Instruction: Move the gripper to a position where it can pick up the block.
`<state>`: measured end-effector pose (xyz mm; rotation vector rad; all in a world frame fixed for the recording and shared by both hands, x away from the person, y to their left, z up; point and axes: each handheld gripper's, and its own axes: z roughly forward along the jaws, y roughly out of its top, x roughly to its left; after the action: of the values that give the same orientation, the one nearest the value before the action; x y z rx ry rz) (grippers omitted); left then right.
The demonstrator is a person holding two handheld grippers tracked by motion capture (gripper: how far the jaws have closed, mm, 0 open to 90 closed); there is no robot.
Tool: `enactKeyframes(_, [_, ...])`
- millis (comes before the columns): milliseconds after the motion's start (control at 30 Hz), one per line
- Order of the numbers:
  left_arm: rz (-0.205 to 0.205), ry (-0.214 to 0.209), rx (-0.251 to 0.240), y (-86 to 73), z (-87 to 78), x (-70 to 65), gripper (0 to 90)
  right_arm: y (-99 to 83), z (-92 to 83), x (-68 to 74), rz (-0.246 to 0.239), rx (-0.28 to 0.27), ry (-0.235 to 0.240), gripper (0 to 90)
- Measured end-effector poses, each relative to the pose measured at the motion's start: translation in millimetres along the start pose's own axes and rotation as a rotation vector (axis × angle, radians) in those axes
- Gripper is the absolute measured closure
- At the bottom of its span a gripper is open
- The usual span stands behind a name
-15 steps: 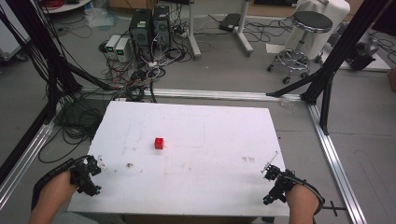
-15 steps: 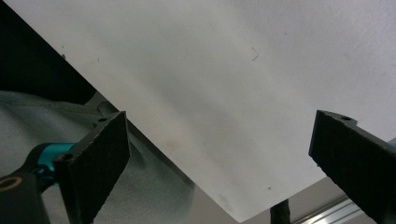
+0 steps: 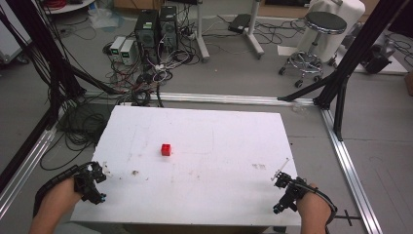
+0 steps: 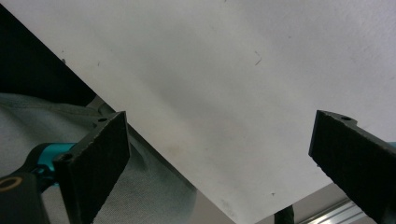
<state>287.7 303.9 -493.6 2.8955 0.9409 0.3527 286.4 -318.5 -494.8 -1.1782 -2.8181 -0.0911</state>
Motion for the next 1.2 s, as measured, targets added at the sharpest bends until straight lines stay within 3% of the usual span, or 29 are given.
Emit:
enactKeyframes(233, [0.058, -0.048, 0.0, 6.6, 5.1, 3.9, 22.1, 1.8, -0.6, 0.2, -0.002, -0.004, 0.0, 4.7])
enactKeyframes(367, [0.107, -0.049, 0.005, 12.4, 3.8, 9.7, 22.2, 1.8, 0.0, 0.2, -0.005, -0.006, 0.002, 4.7])
enactKeyframes(600, [0.152, -0.031, 0.007, 23.7, -3.1, 23.8, 22.2, 1.6, -0.3, 0.2, -0.013, -0.013, 0.008, 4.7])
enactKeyframes(867, [0.209, -0.038, 0.0, 43.7, -8.3, 37.8, 22.1, 1.4, -0.8, 1.3, -0.01, -0.017, 0.011, 4.7])
enactKeyframes(1200, [0.312, -0.052, -0.006, 77.2, -12.0, 49.7, 22.2, 1.9, 1.5, 1.6, -0.025, -0.025, 0.016, 4.7])
